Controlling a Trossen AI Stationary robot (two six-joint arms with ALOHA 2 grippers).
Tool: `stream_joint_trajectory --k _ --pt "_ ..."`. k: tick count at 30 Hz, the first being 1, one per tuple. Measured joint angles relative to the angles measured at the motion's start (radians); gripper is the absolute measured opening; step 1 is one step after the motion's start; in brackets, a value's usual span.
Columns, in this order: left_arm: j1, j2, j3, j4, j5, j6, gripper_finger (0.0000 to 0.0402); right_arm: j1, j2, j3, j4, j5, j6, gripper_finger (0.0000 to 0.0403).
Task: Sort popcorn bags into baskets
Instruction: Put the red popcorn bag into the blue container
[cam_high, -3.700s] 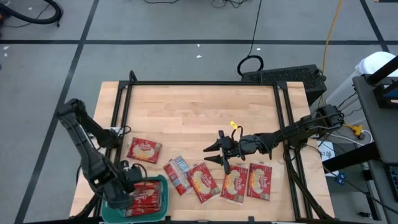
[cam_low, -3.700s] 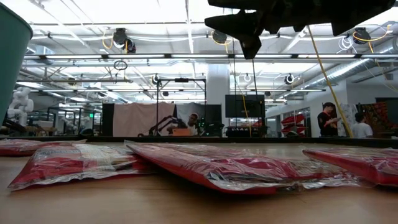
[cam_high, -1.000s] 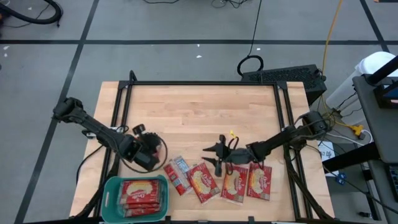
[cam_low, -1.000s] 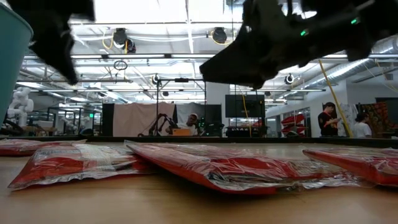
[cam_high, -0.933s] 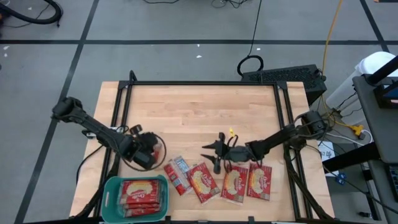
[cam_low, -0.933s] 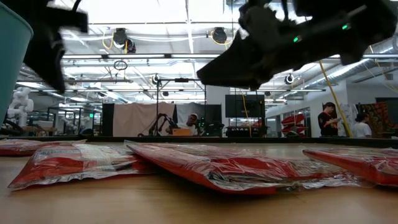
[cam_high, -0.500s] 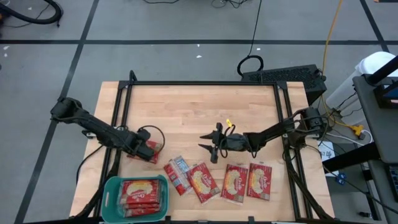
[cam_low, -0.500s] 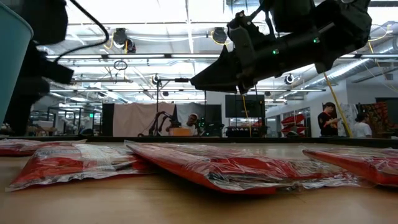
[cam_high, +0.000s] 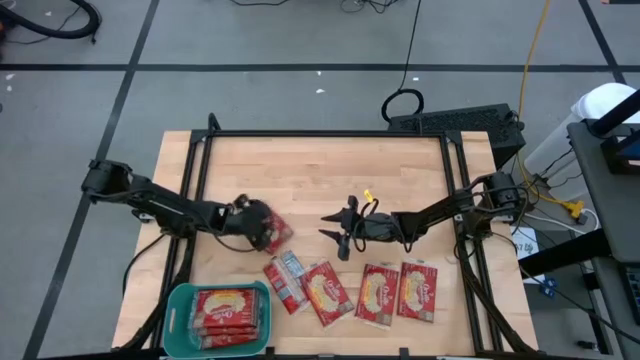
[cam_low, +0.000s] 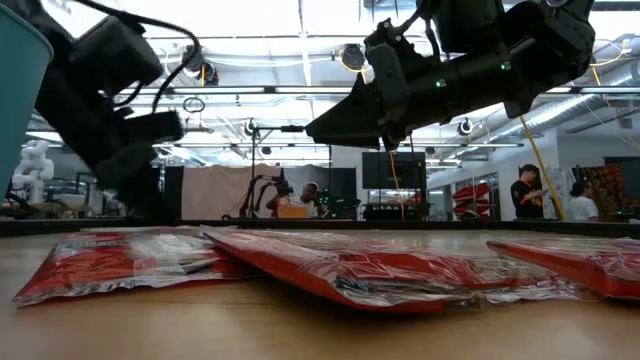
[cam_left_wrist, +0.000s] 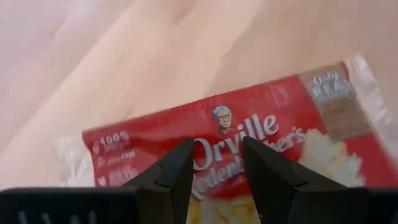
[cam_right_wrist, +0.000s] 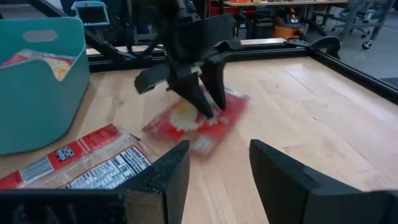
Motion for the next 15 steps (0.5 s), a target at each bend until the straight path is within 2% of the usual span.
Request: stream_joint_trajectory --k 3,5,9,13,15 --pt "0.041 0.019 -0.025 0.270 0.066 0.198 0.0140 -0.012 0.000 0.000 -0.002 0.003 0.030 0.0160" --pt "0.055 0.017 -0.002 0.292 0.085 0.226 0.0140 -0.022 0.000 0.000 -0.016 0.004 0.071 0.0160" --pt "0.054 -0.021 0.095 0.158 0.089 0.209 0.0140 -0.050 0.000 0.000 -0.059 0.005 0.178 0.0160" --pt "0.047 -0.030 0.190 -0.150 0.064 0.135 0.0140 -0.081 0.000 0.017 -0.124 0.002 0.227 0.0160" --pt "0.048 -0.031 0.205 -0.243 0.050 0.090 0.0140 -0.093 0.000 0.051 -0.173 -0.002 0.216 0.0160"
